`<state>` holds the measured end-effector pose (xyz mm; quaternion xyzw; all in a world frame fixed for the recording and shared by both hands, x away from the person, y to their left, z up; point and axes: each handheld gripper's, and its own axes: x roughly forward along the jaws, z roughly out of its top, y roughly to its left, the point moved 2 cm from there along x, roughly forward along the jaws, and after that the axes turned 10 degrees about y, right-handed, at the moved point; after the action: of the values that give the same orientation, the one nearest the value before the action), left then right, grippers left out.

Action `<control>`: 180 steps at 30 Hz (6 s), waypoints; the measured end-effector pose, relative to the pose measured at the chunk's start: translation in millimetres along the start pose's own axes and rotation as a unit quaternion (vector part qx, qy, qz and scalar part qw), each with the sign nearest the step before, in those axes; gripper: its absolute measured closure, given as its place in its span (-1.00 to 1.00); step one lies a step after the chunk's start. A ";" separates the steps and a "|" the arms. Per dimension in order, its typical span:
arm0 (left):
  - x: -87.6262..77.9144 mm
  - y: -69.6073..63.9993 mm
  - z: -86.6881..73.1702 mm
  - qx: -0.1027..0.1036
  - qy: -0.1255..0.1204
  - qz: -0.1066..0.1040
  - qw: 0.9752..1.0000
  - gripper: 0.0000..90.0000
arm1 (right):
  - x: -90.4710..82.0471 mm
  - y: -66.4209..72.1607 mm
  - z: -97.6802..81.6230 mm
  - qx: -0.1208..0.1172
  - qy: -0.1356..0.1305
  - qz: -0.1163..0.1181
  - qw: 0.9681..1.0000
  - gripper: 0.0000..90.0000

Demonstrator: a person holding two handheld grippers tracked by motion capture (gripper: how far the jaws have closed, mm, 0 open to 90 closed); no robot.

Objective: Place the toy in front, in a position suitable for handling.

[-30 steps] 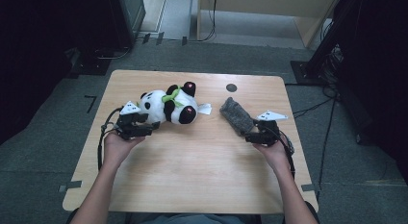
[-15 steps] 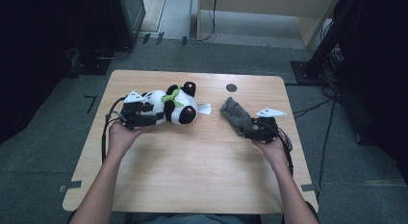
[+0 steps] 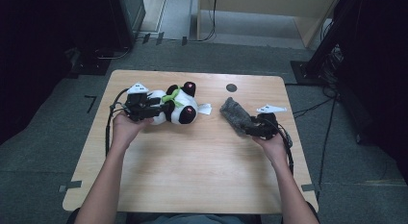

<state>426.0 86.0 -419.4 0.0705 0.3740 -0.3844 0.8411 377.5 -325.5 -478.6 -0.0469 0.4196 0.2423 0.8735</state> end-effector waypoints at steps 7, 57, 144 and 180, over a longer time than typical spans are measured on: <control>3.0 -0.2 3.8 0.012 -0.003 0.002 1.000 0.13 | 5.8 2.2 0.0 0.000 0.007 0.012 1.000 0.01; -5.7 -35.4 10.9 0.012 -0.003 -0.015 1.000 0.77 | -1.4 -11.1 -8.7 0.012 0.011 0.014 1.000 -0.01; -18.1 -66.5 -60.5 0.044 -0.025 -0.074 0.996 -0.32 | 9.1 -17.3 32.4 0.039 0.045 0.017 0.998 0.73; 7.6 -68.1 -98.4 0.041 0.026 -0.024 0.999 -0.67 | -37.9 55.2 82.5 -0.041 0.038 0.058 0.997 0.73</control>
<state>325.1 74.1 -483.0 0.1056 0.3811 -0.4175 0.8181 390.4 -268.1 -390.1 -0.0679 0.4445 0.3074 0.8386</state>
